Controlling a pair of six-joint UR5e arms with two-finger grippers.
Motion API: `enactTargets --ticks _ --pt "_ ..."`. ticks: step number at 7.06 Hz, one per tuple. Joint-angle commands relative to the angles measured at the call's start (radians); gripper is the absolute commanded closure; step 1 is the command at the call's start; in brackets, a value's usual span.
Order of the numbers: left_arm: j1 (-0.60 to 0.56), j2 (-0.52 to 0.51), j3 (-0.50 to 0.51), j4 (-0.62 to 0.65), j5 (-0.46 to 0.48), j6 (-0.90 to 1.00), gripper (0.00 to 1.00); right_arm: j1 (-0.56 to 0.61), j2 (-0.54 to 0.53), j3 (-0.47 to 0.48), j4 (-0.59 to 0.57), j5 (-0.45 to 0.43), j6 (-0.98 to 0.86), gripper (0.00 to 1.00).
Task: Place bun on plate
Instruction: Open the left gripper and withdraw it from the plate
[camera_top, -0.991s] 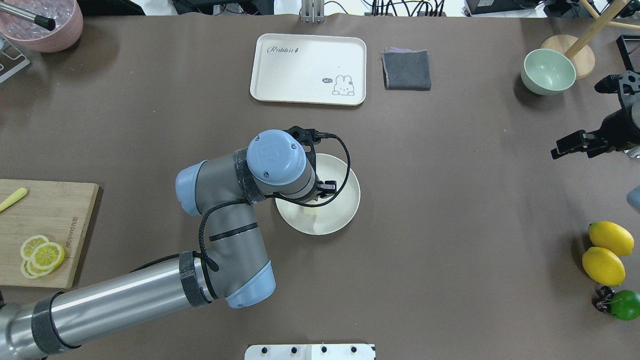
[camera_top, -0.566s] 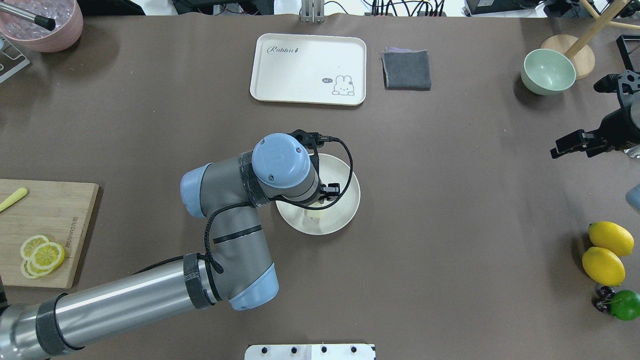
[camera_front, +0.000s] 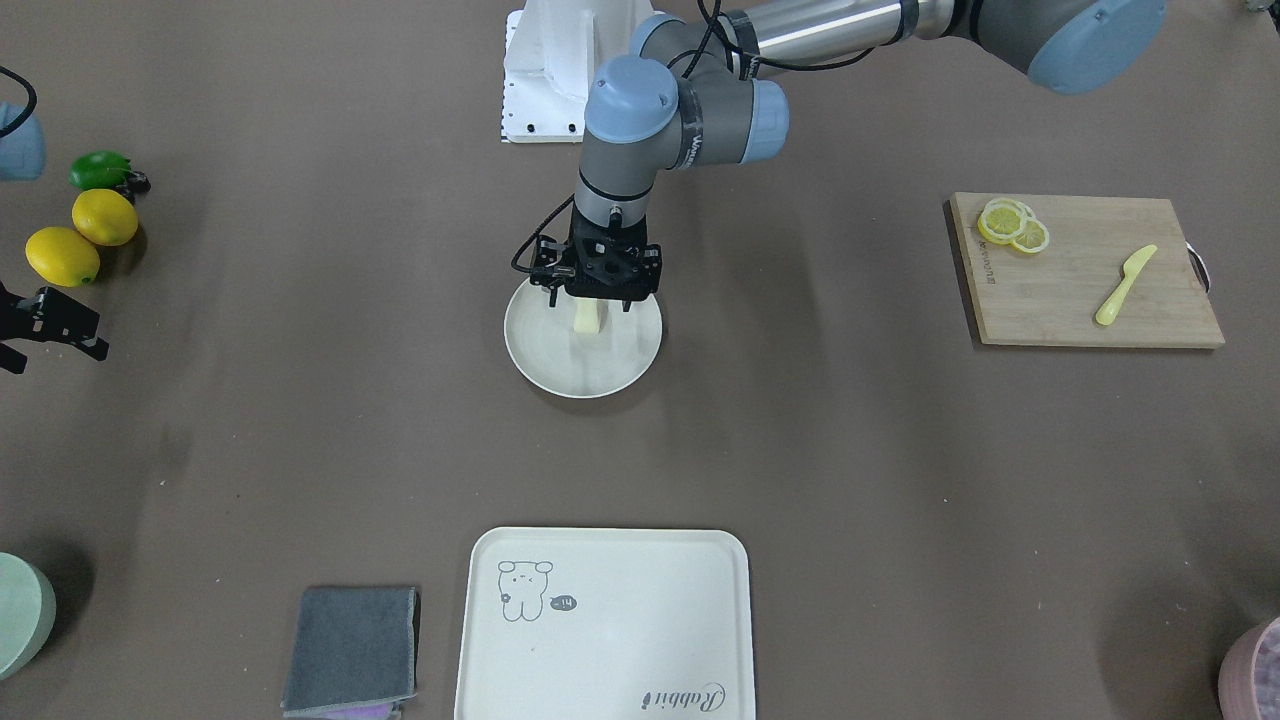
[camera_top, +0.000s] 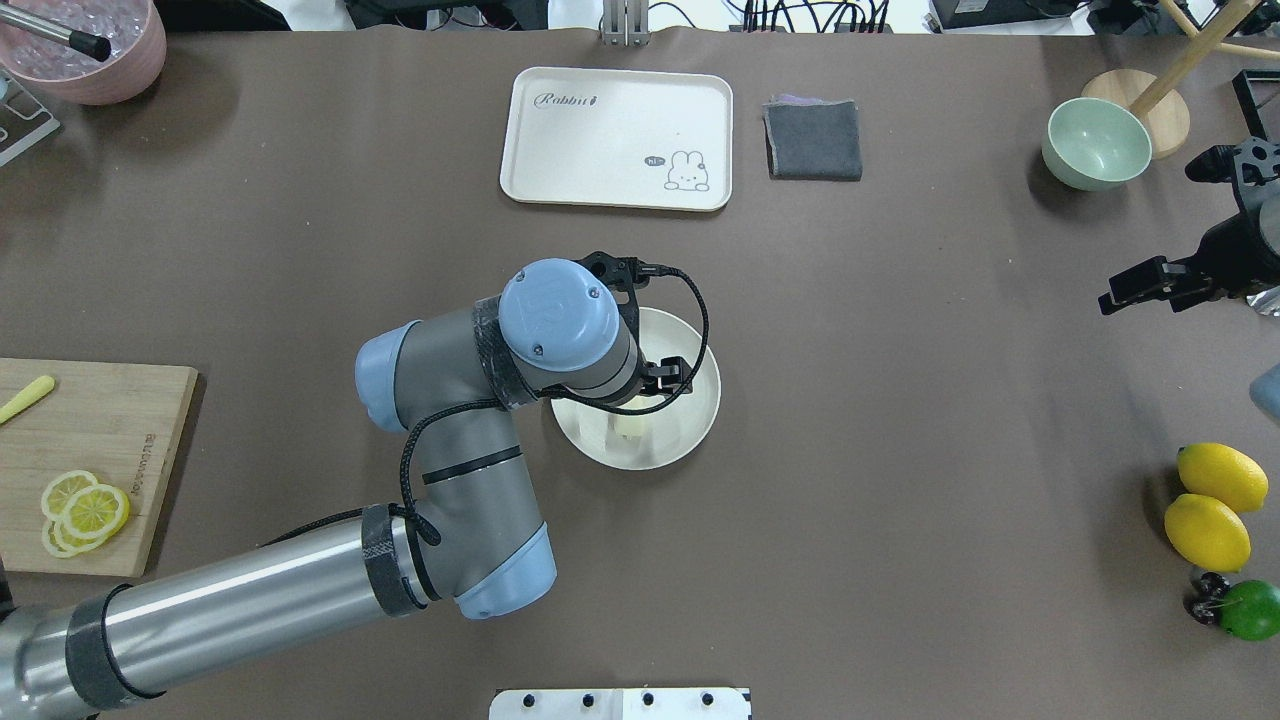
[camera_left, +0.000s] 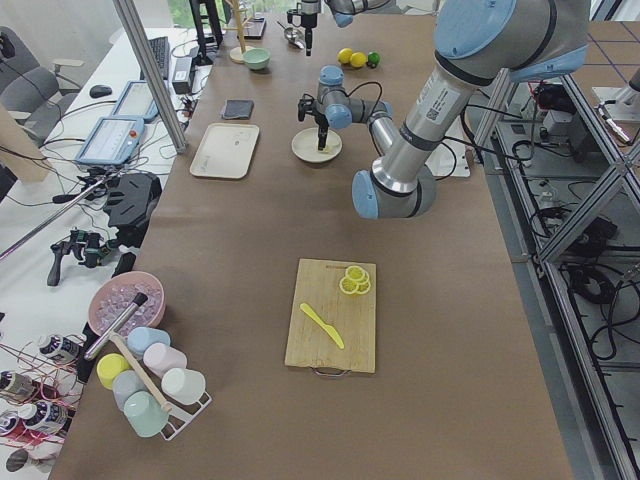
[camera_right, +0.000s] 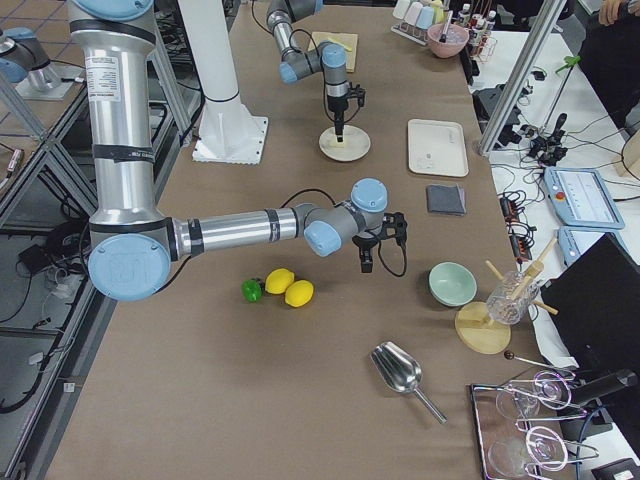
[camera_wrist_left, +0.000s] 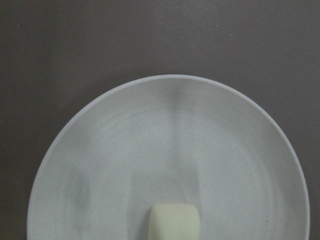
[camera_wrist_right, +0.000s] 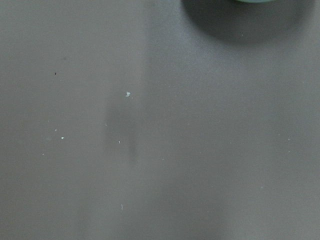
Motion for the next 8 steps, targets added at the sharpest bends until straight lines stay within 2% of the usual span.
enactTargets --ticks 1,2,3,4,5,6,7,8 --pt "-0.062 0.038 -0.106 0.058 -0.030 0.009 0.03 0.043 -0.003 0.007 -0.001 0.025 -0.001 0.01" --pt "-0.126 0.108 -0.215 0.106 -0.117 0.057 0.03 0.068 -0.008 0.007 -0.001 0.029 -0.007 0.01" --pt "-0.191 0.190 -0.319 0.168 -0.165 0.177 0.03 0.123 -0.008 -0.001 -0.063 0.029 -0.124 0.01" --pt "-0.273 0.265 -0.407 0.257 -0.195 0.332 0.03 0.214 0.003 0.007 -0.235 0.029 -0.345 0.01" --pt "-0.376 0.316 -0.434 0.347 -0.240 0.503 0.03 0.294 0.047 -0.004 -0.395 0.016 -0.556 0.01" --pt "-0.471 0.397 -0.469 0.403 -0.245 0.708 0.03 0.342 0.069 -0.004 -0.492 0.005 -0.669 0.01" --pt "-0.589 0.511 -0.474 0.398 -0.309 0.893 0.03 0.358 0.068 -0.005 -0.504 0.003 -0.689 0.01" --pt "-0.742 0.605 -0.462 0.396 -0.422 1.093 0.03 0.365 0.066 -0.007 -0.504 0.003 -0.690 0.01"
